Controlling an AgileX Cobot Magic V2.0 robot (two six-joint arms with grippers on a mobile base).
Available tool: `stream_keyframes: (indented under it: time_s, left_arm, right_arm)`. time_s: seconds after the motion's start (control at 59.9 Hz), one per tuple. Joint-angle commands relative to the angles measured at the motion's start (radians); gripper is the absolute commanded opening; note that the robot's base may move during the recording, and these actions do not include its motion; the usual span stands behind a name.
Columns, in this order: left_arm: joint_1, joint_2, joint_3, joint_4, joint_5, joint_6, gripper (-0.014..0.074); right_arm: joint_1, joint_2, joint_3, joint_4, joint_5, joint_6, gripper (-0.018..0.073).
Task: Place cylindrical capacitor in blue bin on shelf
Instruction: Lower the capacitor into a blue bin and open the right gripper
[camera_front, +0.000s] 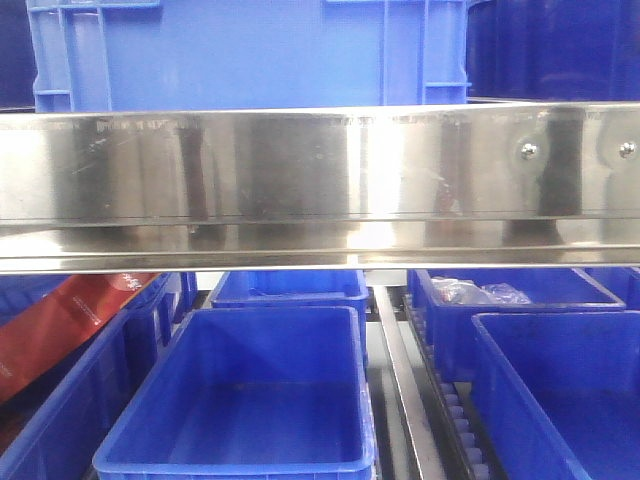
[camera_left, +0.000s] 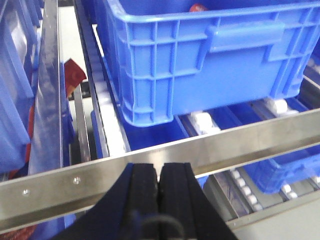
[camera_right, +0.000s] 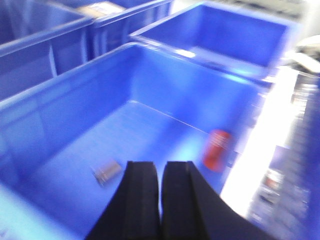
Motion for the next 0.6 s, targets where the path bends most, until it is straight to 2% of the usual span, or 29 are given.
stream_keyframes:
  time_s: [0.0,0.184,0.401,0.585]
  left_arm:
    - [0.001,-0.006,0.005,-0.009,-0.045,-0.006,-0.0111]
    - [0.001,-0.006,0.028,-0.009,-0.100,-0.006,-0.0111]
    - [0.001,-0.003,0.037,0.004,-0.155,-0.006,-0.0111]
    - [0.001,-0.001,0.037,0.037,-0.186,-0.006,-0.0111]
  right_arm:
    - [-0.027,-0.092,0.104,-0.031,-0.017,-0.005,-0.0058]
    - [-0.080,-0.355,0.473,-0.034,-0.181,-0.005,-0.0060]
    - [-0.082,-0.655,0.918,-0.036,-0.394,-0.005,-0.0060]
    - [-0.082,-0.879,1.219,-0.036,-0.512,-0.005,-0.0060]
